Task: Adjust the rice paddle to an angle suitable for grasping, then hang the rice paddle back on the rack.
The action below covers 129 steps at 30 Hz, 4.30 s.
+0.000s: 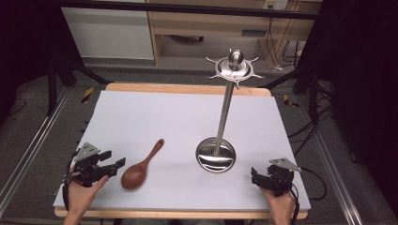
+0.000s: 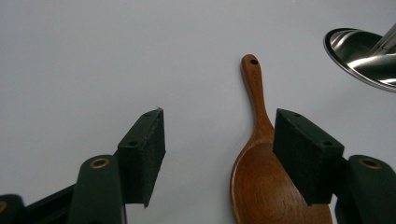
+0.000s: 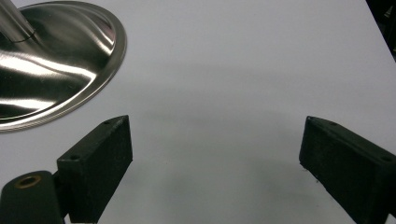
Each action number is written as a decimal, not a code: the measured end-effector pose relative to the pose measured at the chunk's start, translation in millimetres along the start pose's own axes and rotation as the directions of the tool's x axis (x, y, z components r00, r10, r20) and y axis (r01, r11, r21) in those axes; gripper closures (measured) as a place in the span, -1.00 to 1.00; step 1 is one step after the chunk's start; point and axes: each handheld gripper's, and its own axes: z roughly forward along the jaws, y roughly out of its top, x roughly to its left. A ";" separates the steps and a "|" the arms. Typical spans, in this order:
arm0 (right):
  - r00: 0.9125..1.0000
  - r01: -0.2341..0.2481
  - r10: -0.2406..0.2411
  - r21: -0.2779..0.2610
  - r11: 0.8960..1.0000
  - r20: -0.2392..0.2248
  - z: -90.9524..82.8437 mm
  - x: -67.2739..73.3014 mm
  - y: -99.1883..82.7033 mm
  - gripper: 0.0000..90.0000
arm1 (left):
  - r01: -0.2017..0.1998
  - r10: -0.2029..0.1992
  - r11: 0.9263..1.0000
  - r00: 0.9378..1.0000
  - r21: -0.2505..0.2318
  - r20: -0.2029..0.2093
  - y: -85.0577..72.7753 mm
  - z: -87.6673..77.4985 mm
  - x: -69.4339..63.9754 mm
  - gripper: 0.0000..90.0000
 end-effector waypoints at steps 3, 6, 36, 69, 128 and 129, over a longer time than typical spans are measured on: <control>1.000 -0.004 0.004 0.005 1.000 -0.001 -0.1 0.7 0.1 -0.78 | -0.004 0.004 1.000 1.000 0.004 0.002 1.9 0.6 -1.9 -0.24; 1.000 0.002 -0.002 0.007 1.000 -0.001 0.0 0.7 -0.1 -0.78 | -0.013 0.013 1.000 1.000 0.011 0.009 5.3 1.3 -5.6 -0.22; 1.000 -0.005 0.005 0.008 1.000 -0.003 -3.1 -1.4 -3.4 -0.78 | -0.139 0.133 0.985 0.989 0.097 0.071 50.6 24.9 -38.4 -0.13; 1.000 0.008 -0.008 0.025 1.000 -0.003 -0.4 -0.3 -2.7 -0.78 | -0.206 0.182 0.938 0.977 0.278 0.107 62.0 63.5 -48.3 0.03; 1.000 0.010 -0.010 0.051 0.999 -0.012 2.7 0.7 -2.9 -0.78 | -0.201 0.176 0.839 0.980 0.506 0.097 50.0 121.8 -49.2 0.61; 1.000 0.010 -0.010 0.051 0.999 -0.012 2.7 0.7 -2.9 -0.78 | -0.201 0.176 0.839 0.980 0.506 0.097 50.0 121.8 -49.2 0.61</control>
